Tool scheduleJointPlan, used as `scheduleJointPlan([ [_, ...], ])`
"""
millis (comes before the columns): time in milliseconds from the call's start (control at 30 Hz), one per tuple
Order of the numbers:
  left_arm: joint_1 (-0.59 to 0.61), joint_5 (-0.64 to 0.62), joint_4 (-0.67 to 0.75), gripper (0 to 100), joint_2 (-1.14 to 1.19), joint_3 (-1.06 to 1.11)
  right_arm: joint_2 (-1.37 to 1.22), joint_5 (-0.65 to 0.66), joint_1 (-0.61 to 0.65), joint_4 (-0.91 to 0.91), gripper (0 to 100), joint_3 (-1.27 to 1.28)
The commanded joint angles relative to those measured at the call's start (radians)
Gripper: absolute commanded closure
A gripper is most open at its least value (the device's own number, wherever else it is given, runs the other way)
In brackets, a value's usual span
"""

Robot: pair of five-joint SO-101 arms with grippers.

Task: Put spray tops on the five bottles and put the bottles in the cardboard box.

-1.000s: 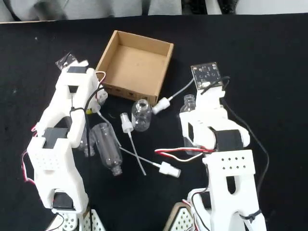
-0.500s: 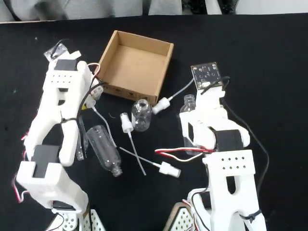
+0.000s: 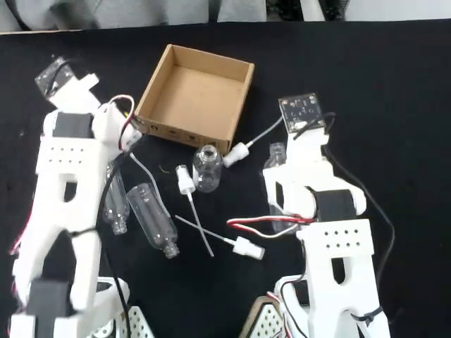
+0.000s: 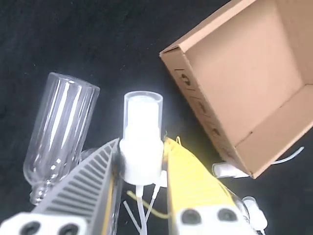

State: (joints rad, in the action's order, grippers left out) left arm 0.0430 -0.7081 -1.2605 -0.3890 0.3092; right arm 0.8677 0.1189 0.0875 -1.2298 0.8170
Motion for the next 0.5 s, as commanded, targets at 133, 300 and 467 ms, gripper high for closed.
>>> scheduleJointPlan([
  [133, 0.01, -0.011, 0.14, 97, -0.284, 0.145, 0.039, 0.002, -0.015, -0.032, 98.0, -0.091],
  [300, 0.012, -0.041, 0.201, 97, -0.414, 0.239, 0.05, 0.002, 0.018, -0.048, 98.0, -0.091],
  [467, 0.012, -0.06, 0.226, 97, -0.531, 0.294, 0.171, 0.009, 0.052, -0.069, 98.0, -0.071],
])
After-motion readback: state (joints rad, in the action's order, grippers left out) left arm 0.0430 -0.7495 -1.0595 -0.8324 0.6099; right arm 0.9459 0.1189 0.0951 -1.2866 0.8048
